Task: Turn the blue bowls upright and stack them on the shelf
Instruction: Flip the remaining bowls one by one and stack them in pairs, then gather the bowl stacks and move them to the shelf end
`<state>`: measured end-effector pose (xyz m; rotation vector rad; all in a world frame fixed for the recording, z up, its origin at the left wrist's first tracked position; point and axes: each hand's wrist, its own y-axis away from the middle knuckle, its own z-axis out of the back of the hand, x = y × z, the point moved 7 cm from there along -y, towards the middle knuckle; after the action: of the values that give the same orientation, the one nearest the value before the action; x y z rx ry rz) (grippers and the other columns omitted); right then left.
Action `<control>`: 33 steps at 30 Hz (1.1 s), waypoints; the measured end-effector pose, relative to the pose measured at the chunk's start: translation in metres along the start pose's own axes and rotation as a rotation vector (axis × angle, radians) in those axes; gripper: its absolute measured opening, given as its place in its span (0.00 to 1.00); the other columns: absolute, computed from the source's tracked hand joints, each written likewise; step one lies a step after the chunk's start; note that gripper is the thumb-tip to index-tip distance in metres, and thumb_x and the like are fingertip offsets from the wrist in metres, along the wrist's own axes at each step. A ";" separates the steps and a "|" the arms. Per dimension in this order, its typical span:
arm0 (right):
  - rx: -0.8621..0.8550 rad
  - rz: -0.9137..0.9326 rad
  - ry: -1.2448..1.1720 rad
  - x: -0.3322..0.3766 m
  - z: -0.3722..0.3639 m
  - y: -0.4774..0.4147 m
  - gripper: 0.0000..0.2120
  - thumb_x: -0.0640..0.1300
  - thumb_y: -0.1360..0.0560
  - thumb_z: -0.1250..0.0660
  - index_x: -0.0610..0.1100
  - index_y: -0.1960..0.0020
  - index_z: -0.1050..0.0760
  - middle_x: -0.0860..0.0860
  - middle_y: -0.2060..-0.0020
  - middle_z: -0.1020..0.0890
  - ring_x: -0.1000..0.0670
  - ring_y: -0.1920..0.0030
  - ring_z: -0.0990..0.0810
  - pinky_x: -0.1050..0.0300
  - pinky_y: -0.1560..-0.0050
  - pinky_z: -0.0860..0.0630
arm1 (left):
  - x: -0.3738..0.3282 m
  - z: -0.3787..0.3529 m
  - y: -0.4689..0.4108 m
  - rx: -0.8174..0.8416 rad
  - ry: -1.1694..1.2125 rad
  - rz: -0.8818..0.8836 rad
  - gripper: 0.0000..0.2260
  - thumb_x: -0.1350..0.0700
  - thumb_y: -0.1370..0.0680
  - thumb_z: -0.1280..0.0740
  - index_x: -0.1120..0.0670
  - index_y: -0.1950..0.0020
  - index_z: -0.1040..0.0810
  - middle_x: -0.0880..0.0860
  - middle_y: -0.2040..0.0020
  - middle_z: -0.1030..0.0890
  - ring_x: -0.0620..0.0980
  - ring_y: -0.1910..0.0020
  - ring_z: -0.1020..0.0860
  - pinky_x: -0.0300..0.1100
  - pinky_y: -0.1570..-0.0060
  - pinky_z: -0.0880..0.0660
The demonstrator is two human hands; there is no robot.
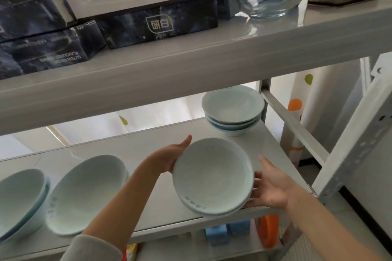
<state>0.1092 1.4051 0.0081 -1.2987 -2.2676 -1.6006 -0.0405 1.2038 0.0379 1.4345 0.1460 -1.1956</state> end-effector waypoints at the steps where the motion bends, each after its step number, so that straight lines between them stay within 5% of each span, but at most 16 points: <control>1: -0.015 0.017 -0.004 0.004 0.011 0.004 0.33 0.66 0.24 0.47 0.37 0.38 0.31 0.34 0.44 0.24 0.32 0.44 0.24 0.29 0.43 0.29 | -0.005 -0.010 -0.002 -0.005 0.004 -0.014 0.31 0.32 0.24 0.49 0.57 0.52 0.20 0.55 0.57 0.18 0.54 0.56 0.19 0.55 0.47 0.23; 5: -0.092 0.074 0.009 0.026 0.048 0.025 0.33 0.67 0.25 0.46 0.41 0.36 0.30 0.37 0.44 0.23 0.34 0.45 0.25 0.31 0.45 0.28 | -0.022 -0.053 -0.007 -0.024 0.078 -0.049 0.30 0.31 0.25 0.47 0.56 0.55 0.22 0.55 0.59 0.22 0.53 0.55 0.22 0.49 0.51 0.23; 8: -0.126 0.108 -0.039 0.035 0.063 0.035 0.32 0.67 0.24 0.50 0.43 0.37 0.28 0.40 0.57 0.22 0.37 0.53 0.24 0.35 0.52 0.26 | -0.030 -0.076 -0.002 -0.046 0.166 -0.090 0.27 0.33 0.24 0.48 0.55 0.60 0.26 0.53 0.66 0.29 0.50 0.65 0.27 0.40 0.64 0.26; 10: -0.117 0.115 -0.104 0.033 0.072 0.034 0.35 0.69 0.25 0.53 0.43 0.36 0.29 0.41 0.62 0.24 0.39 0.57 0.26 0.31 0.46 0.28 | -0.030 -0.085 0.005 -0.056 0.260 -0.121 0.25 0.35 0.22 0.48 0.55 0.62 0.27 0.51 0.69 0.30 0.48 0.69 0.29 0.38 0.69 0.29; 13: -0.158 0.113 -0.308 0.015 0.083 0.030 0.34 0.67 0.23 0.55 0.43 0.32 0.32 0.37 0.42 0.25 0.33 0.39 0.28 0.30 0.36 0.35 | -0.020 -0.087 0.009 -0.093 0.423 -0.198 0.23 0.39 0.20 0.47 0.57 0.51 0.24 0.52 0.60 0.23 0.50 0.59 0.24 0.40 0.58 0.26; 15: -0.219 0.137 -0.438 -0.007 0.085 0.026 0.29 0.60 0.20 0.55 0.41 0.30 0.35 0.37 0.34 0.29 0.35 0.33 0.31 0.36 0.35 0.35 | -0.008 -0.070 0.019 -0.253 0.439 -0.299 0.18 0.43 0.20 0.44 0.57 0.46 0.26 0.55 0.50 0.24 0.53 0.50 0.26 0.45 0.46 0.29; 17: -0.269 0.166 -0.477 -0.028 0.076 0.023 0.24 0.52 0.18 0.54 0.39 0.31 0.34 0.36 0.37 0.26 0.37 0.38 0.27 0.41 0.36 0.33 | 0.006 -0.041 0.035 -0.498 0.442 -0.410 0.14 0.48 0.19 0.42 0.56 0.46 0.23 0.55 0.49 0.23 0.54 0.47 0.25 0.47 0.43 0.29; 19: -0.281 0.181 -0.448 -0.048 0.061 0.015 0.18 0.47 0.19 0.49 0.37 0.41 0.28 0.38 0.52 0.20 0.41 0.52 0.22 0.45 0.41 0.27 | 0.023 -0.008 0.061 -0.715 0.401 -0.488 0.13 0.53 0.18 0.42 0.58 0.43 0.21 0.56 0.45 0.20 0.55 0.44 0.23 0.50 0.38 0.28; 21: -0.233 0.138 -0.405 -0.067 0.042 0.003 0.16 0.46 0.20 0.48 0.37 0.55 0.27 0.41 0.69 0.17 0.44 0.62 0.20 0.51 0.56 0.19 | 0.039 0.023 0.088 -0.912 0.343 -0.500 0.14 0.56 0.19 0.42 0.58 0.38 0.23 0.57 0.41 0.21 0.54 0.40 0.24 0.50 0.35 0.29; 23: -0.183 0.070 -0.350 -0.096 0.009 -0.012 0.18 0.46 0.19 0.49 0.38 0.57 0.27 0.43 0.73 0.17 0.44 0.62 0.20 0.50 0.62 0.22 | 0.067 0.067 0.118 -1.114 0.340 -0.467 0.15 0.58 0.20 0.42 0.58 0.35 0.25 0.58 0.39 0.21 0.56 0.40 0.24 0.50 0.36 0.29; 29: 0.031 -0.023 -0.134 -0.148 -0.129 -0.040 0.15 0.43 0.19 0.47 0.37 0.38 0.30 0.39 0.46 0.24 0.40 0.46 0.25 0.41 0.51 0.26 | 0.164 0.165 0.168 -1.357 0.355 -0.128 0.22 0.61 0.24 0.38 0.61 0.30 0.32 0.65 0.33 0.30 0.62 0.33 0.33 0.53 0.31 0.38; 33: 0.177 -0.028 0.002 -0.162 -0.223 -0.050 0.19 0.45 0.21 0.39 0.43 0.32 0.35 0.41 0.35 0.33 0.36 0.33 0.33 0.31 0.44 0.28 | 0.209 0.194 0.165 -1.186 0.363 0.066 0.25 0.55 0.25 0.34 0.64 0.31 0.33 0.67 0.35 0.29 0.64 0.34 0.32 0.51 0.33 0.38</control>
<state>0.0931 1.1259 -0.0084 -1.2270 -2.3738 -1.3704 0.0610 0.8904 0.0442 0.5556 0.8880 -0.5521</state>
